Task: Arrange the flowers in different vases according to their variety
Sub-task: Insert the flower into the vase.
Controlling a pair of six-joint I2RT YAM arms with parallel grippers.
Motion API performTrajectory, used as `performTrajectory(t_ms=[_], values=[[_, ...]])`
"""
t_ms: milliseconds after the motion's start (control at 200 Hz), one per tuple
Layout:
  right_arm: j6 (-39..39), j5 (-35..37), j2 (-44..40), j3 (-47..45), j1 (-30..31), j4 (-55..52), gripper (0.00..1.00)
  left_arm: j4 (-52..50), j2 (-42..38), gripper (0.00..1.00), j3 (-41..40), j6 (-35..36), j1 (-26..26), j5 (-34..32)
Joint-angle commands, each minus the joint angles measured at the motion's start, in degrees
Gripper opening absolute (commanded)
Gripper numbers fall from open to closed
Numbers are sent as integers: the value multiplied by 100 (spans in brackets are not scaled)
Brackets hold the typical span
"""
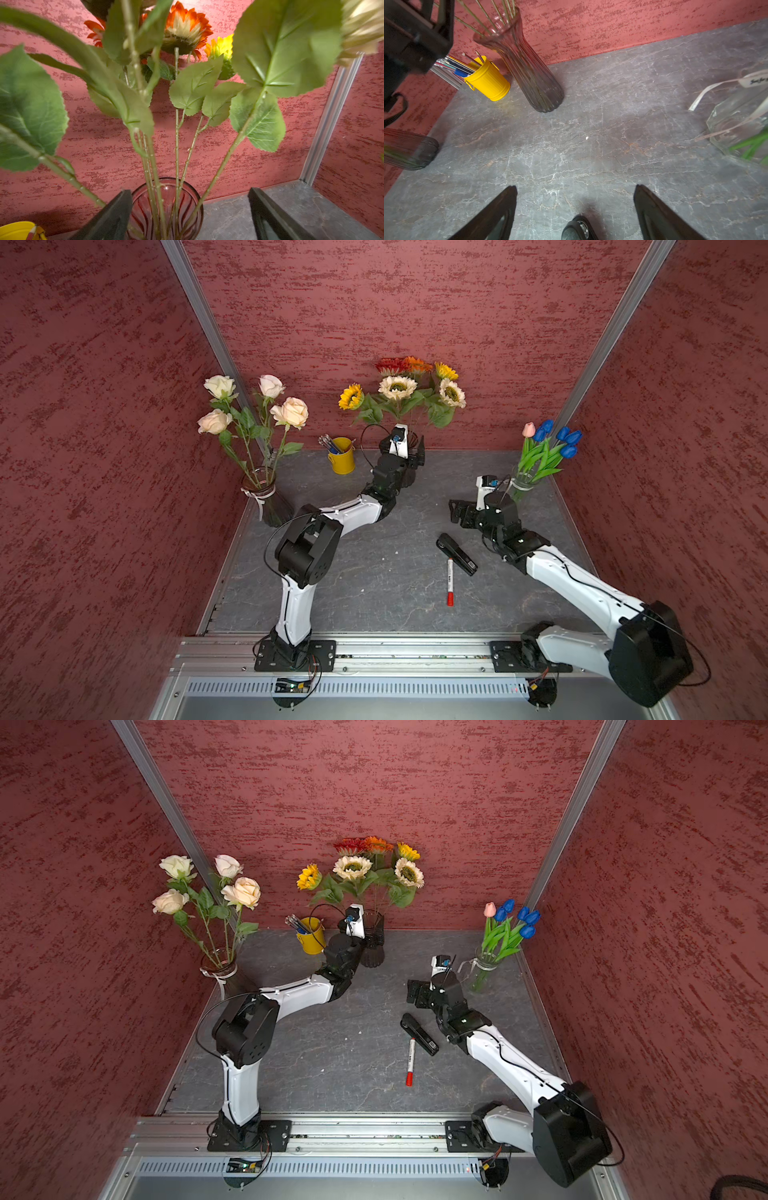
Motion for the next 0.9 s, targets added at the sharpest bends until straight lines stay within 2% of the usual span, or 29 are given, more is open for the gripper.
performTrajectory(t_ms=[0,30,180,316,471,596,686,812,897], values=[[107,145,-418,206,-39,-430,95,49,-847,100,-395,-295,6,-87],[129,222,-532,213,-32,-536,98,-41,-1037,100,-563,-329,-16,-107],[97,416,-1079,90,-32,-842,98,-777,-2172,100,-1444,-418,-124,-142],[-186,554,-1412,-63,-30,-1039,98,-1643,-3091,100,-2509,-1118,170,230],[-250,684,-1656,26,-33,-1644,98,-3795,-4131,100,-3061,-1803,381,508],[-323,996,-1849,-126,-32,-1582,98,-4730,-4876,100,-3589,-2143,584,285],[-577,1201,-2014,-574,-32,-1043,98,-4781,-5510,100,-4146,-2172,845,221],[-654,1469,-2404,-1397,-32,48,98,-4172,-6632,100,-5119,-1566,1331,-16],[-1352,1249,-2653,-1924,-38,740,98,-3483,-7179,100,-5694,-978,1788,-1]])
